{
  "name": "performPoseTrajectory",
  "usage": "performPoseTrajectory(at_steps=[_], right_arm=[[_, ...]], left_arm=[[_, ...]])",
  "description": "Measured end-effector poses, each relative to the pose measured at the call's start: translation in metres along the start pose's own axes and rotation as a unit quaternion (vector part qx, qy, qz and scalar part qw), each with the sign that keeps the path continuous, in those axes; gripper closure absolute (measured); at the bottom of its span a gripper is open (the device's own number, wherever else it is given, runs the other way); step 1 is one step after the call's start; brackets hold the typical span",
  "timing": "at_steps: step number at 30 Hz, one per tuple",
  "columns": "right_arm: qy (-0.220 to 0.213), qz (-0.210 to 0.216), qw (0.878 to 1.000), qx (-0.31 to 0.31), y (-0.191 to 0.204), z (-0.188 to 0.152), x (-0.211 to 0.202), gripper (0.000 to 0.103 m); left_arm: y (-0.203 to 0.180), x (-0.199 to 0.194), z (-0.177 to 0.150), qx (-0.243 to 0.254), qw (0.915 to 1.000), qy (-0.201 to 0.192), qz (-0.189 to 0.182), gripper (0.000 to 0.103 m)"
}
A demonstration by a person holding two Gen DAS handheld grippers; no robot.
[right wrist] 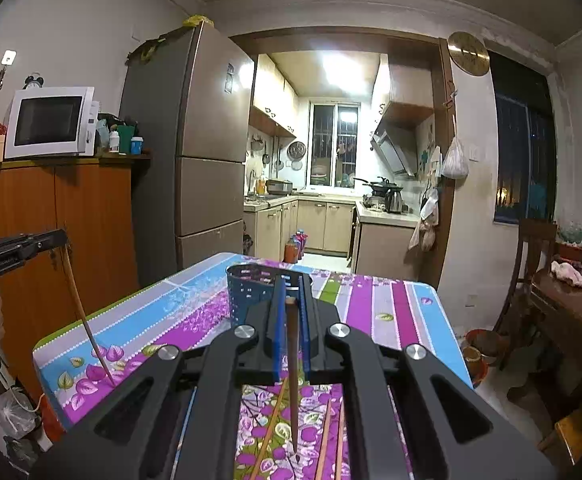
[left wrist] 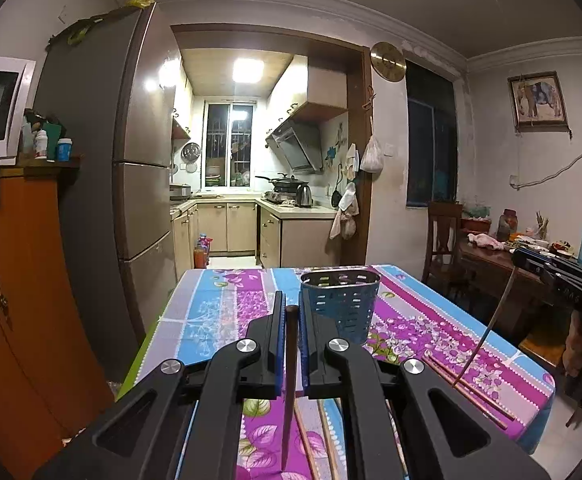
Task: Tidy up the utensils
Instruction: 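Lift both held chopsticks and carry them over the blue utensil holder, then lower the chopsticks into the holder and open both tools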
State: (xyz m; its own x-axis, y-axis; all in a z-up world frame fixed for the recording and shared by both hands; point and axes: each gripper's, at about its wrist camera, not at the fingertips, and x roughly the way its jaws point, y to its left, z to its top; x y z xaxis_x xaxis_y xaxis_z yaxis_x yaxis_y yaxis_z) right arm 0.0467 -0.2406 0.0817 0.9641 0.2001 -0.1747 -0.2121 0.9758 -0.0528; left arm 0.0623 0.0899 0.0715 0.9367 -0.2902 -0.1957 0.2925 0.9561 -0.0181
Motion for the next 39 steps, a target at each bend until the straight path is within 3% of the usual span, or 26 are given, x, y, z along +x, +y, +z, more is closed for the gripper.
performPoseTrajectory(at_steps=[5,12,21,25,31,39], right_arm=[[-0.009,0.01,1.0,0.0,-0.002,0.015,0.009,0.098],[-0.031,0.025,0.999,-0.002,-0.002,0.047,0.043,0.098],[-0.107,0.017,0.994,-0.003,-0.009,0.119,0.084,0.098],[-0.132,0.015,0.991,0.007,-0.013,0.138,0.112,0.098],[-0.131,0.003,0.991,0.029,-0.018,0.128,0.167,0.098],[-0.049,0.005,0.996,0.079,-0.022,0.072,0.236,0.098]], left_arm=[[-0.006,0.008,0.017,0.01,0.9997,-0.02,-0.012,0.095],[-0.013,0.059,0.057,0.003,0.9981,-0.046,-0.04,0.095],[-0.024,0.125,0.143,-0.009,0.9902,-0.129,-0.052,0.095],[-0.032,0.161,0.161,-0.015,0.9886,-0.138,-0.058,0.095],[-0.036,0.217,0.141,-0.016,0.9896,-0.129,-0.062,0.095],[-0.025,0.28,0.08,-0.037,0.9956,-0.06,-0.063,0.096]])
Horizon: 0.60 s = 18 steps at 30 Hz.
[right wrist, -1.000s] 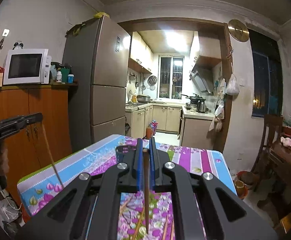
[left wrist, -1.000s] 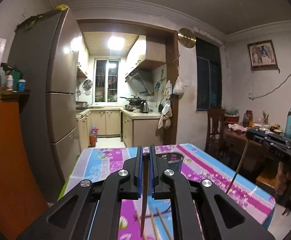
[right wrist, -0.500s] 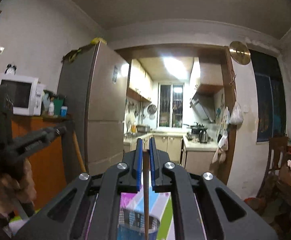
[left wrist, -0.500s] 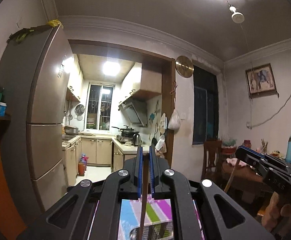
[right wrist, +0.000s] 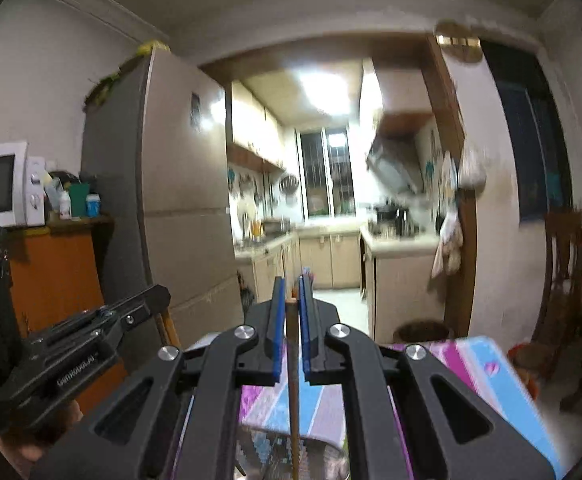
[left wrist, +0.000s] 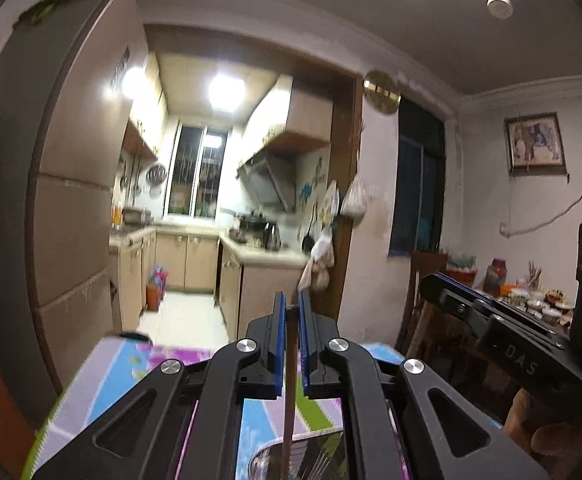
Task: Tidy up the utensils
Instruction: 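Lower the chopsticks into the holder and open both tools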
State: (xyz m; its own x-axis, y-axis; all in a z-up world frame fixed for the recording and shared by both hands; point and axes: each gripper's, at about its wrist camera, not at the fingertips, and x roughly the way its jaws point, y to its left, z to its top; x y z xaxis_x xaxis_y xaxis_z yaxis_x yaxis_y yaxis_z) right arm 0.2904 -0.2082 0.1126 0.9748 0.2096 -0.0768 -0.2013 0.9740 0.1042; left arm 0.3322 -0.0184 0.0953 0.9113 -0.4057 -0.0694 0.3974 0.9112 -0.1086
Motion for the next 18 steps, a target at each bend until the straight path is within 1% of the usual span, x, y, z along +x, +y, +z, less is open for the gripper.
performPoseTrajectory(at_steps=[5,8,10,11,12,13,15,18], right_arm=[[0.044,0.002,0.999,0.016,0.003,-0.025,0.016,0.098],[0.058,0.001,0.998,0.025,0.0,-0.033,0.017,0.097],[0.064,-0.013,0.998,0.026,-0.003,-0.032,0.014,0.092],[0.062,-0.017,0.998,0.029,-0.005,-0.029,0.012,0.079],[0.051,-0.025,0.998,0.034,-0.01,-0.026,0.004,0.063],[0.038,-0.033,0.998,0.04,-0.017,-0.021,-0.003,0.06],[0.019,-0.044,0.998,0.05,-0.031,-0.011,-0.021,0.059],[-0.003,-0.063,0.996,0.06,-0.055,0.003,-0.051,0.059]], left_arm=[[0.008,0.011,-0.028,-0.008,0.9995,0.03,0.01,0.095],[0.014,0.01,-0.033,-0.015,0.9991,0.035,0.018,0.095],[0.017,0.008,-0.032,-0.014,0.9988,0.039,0.026,0.093],[0.019,0.006,-0.03,-0.015,0.9987,0.038,0.031,0.087],[0.023,0.0,-0.024,-0.021,0.9987,0.03,0.036,0.077],[0.027,-0.007,-0.017,-0.028,0.9986,0.018,0.04,0.073],[0.035,-0.026,-0.002,-0.043,0.998,-0.009,0.044,0.059],[0.047,-0.055,0.019,-0.047,0.9963,-0.037,0.062,0.058]])
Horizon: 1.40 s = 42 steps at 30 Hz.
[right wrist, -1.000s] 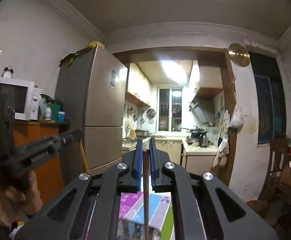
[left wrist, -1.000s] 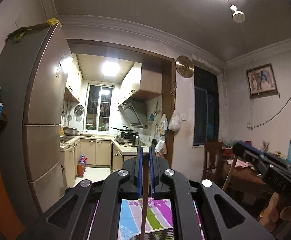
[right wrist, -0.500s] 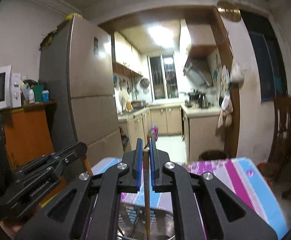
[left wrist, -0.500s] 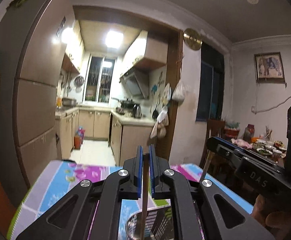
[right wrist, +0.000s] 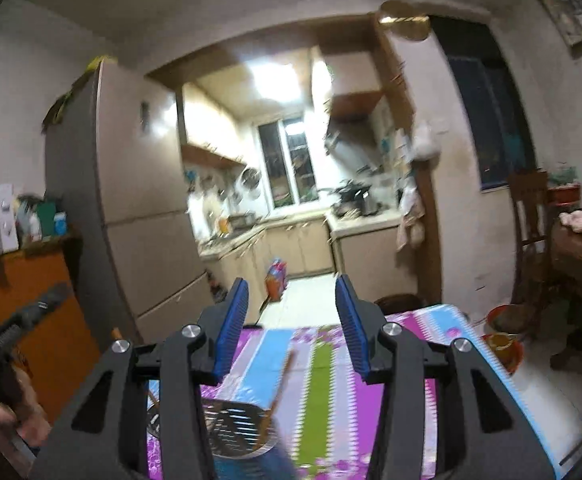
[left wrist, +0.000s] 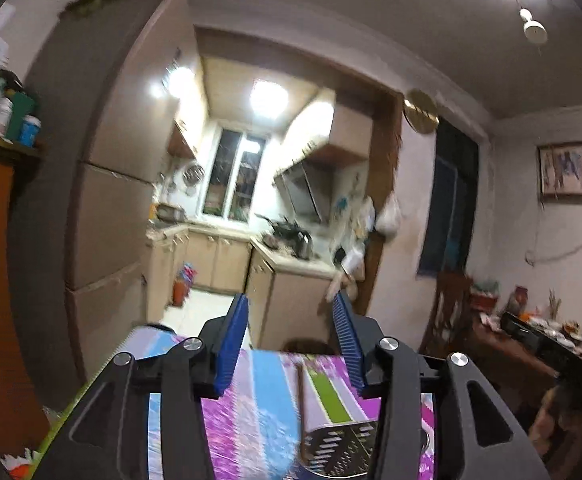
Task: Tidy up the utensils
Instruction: 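Lower the chopsticks into the holder and open both tools, then move both open tools back to the remaining chopsticks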
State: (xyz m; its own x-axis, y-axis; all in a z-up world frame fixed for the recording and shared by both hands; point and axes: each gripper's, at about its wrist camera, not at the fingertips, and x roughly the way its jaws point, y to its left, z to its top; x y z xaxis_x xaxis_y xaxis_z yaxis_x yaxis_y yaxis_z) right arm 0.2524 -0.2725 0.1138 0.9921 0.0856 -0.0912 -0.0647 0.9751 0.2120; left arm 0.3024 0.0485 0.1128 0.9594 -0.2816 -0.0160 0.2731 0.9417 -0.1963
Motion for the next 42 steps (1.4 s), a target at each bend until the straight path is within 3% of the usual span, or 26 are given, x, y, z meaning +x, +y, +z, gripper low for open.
performPoseTrajectory(at_steps=[3,7,9,12,16,18,22,28,32,37,42], right_arm=[[-0.014,-0.011,1.0,-0.008,-0.022,0.009,-0.045,0.059],[-0.005,-0.032,0.997,-0.064,-0.039,-0.003,-0.128,0.059],[0.001,-0.053,0.994,-0.094,-0.043,-0.017,-0.161,0.049],[0.035,-0.08,0.989,-0.116,-0.049,-0.048,-0.208,0.048],[0.097,-0.112,0.984,-0.1,-0.057,-0.098,-0.25,0.048],[0.139,-0.129,0.978,-0.092,-0.056,-0.127,-0.263,0.048],[0.194,-0.12,0.971,-0.074,-0.05,-0.163,-0.271,0.048],[0.236,-0.089,0.964,-0.081,-0.024,-0.206,-0.276,0.048],[0.245,-0.045,0.964,-0.09,0.003,-0.23,-0.274,0.048],[0.236,-0.013,0.965,-0.111,0.026,-0.237,-0.278,0.048],[0.238,-0.015,0.966,-0.103,0.022,-0.234,-0.277,0.048]], left_arm=[[0.012,-0.045,0.016,0.017,0.9994,-0.021,0.02,0.058],[0.021,-0.123,0.01,0.079,0.9955,-0.028,0.045,0.051],[0.026,-0.159,-0.003,0.103,0.9931,-0.014,0.054,0.049],[0.037,-0.203,-0.035,0.13,0.9879,0.038,0.076,0.049],[0.051,-0.256,-0.094,0.144,0.9761,0.115,0.115,0.049],[0.054,-0.272,-0.12,0.132,0.9732,0.149,0.115,0.049],[0.04,-0.301,-0.178,0.124,0.9632,0.216,0.1,0.049],[-0.004,-0.319,-0.219,0.153,0.9562,0.245,0.046,0.053],[-0.035,-0.316,-0.234,0.19,0.9502,0.247,-0.001,0.069],[-0.056,-0.287,-0.236,0.196,0.9508,0.239,-0.022,0.082],[-0.053,-0.263,-0.243,0.181,0.9497,0.255,-0.021,0.083]])
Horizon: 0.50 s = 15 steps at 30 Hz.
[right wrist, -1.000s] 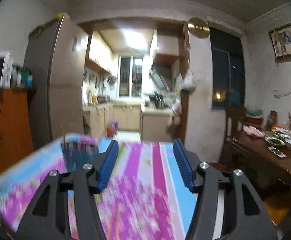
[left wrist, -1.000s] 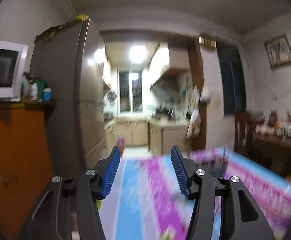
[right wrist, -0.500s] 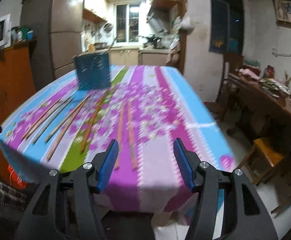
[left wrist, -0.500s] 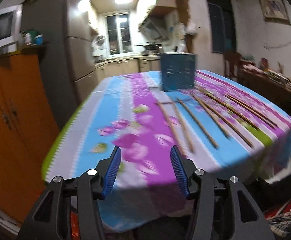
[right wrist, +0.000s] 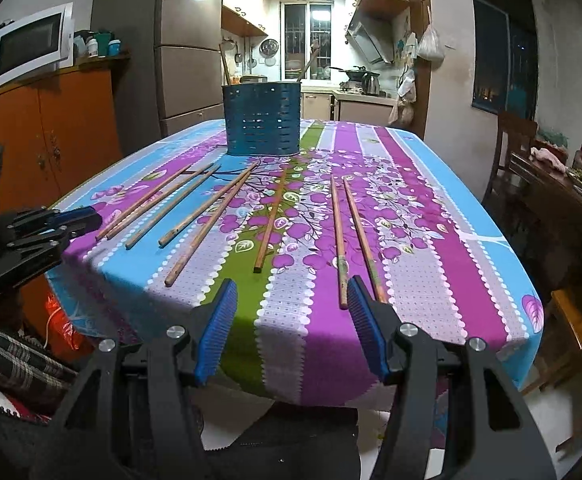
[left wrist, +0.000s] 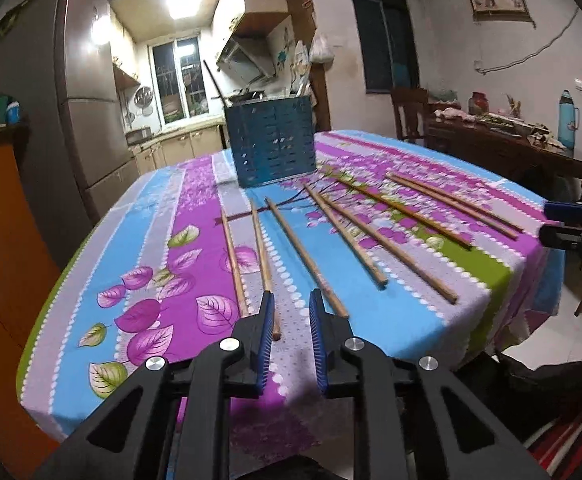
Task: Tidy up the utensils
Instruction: 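Move both open tools back to the remaining chopsticks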
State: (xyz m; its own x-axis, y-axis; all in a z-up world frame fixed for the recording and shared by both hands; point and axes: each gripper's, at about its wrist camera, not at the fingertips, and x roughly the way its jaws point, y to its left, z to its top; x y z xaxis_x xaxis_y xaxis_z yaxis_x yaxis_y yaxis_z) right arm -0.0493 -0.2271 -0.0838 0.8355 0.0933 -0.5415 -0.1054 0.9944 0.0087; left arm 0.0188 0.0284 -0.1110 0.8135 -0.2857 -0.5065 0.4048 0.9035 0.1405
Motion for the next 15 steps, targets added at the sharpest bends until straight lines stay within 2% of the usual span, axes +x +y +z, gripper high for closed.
performPoseTrajectory(at_steps=[8,15], right_arm=[[0.008,0.007,1.0,0.0,-0.001,-0.001,0.004,0.049],[0.016,0.014,1.0,-0.005,0.0,0.001,0.011,0.056]], left_arm=[[0.009,0.021,0.0,-0.021,0.9994,0.026,0.001,0.083],[0.005,0.028,-0.008,-0.016,0.9991,0.04,0.004,0.088]])
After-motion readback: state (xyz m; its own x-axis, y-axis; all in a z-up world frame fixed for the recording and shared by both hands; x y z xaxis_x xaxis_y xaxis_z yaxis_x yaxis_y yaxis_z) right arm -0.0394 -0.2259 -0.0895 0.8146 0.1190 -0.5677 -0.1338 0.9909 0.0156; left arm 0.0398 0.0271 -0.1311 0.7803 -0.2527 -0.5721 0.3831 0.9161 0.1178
